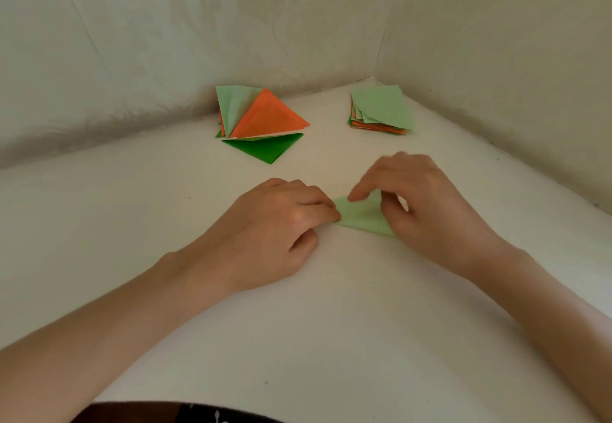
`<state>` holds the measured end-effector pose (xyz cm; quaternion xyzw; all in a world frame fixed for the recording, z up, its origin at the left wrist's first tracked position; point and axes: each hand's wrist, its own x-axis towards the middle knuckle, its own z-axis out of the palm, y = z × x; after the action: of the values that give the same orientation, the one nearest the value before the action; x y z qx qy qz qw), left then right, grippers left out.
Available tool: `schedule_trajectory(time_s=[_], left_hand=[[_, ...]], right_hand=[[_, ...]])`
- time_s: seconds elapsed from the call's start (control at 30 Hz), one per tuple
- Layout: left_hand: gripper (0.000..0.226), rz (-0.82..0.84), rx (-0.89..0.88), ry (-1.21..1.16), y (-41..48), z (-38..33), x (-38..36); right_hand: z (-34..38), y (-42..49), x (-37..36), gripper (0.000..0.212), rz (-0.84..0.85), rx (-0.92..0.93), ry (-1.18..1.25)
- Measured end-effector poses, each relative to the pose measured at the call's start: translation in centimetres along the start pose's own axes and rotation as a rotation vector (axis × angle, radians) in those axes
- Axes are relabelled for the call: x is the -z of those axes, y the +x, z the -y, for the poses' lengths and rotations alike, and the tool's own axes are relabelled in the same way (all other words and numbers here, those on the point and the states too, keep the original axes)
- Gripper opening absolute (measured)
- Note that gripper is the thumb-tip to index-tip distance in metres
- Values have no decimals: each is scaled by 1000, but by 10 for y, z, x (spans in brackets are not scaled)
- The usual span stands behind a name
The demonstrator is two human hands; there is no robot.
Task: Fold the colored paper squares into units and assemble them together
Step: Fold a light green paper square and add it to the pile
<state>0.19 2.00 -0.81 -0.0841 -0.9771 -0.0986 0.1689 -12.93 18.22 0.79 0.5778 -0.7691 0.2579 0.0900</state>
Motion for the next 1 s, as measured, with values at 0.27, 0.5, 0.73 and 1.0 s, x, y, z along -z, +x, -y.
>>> schedule_trajectory(time_s=[0.27, 0.5, 0.73, 1.0], left_hand=[[47, -18, 19, -50, -4, 0, 3], [45, -16, -69, 143, -5, 1, 1], [47, 1, -19, 69, -12, 0, 1], [45, -27, -22, 84, -10, -6, 2]], right_hand=[[2, -2, 6, 60, 142, 211, -210], [4, -12, 14, 62, 203, 375, -482], [-8, -42, 25, 55, 127, 353, -318], [-9, -54, 28, 53, -52, 264, -210]])
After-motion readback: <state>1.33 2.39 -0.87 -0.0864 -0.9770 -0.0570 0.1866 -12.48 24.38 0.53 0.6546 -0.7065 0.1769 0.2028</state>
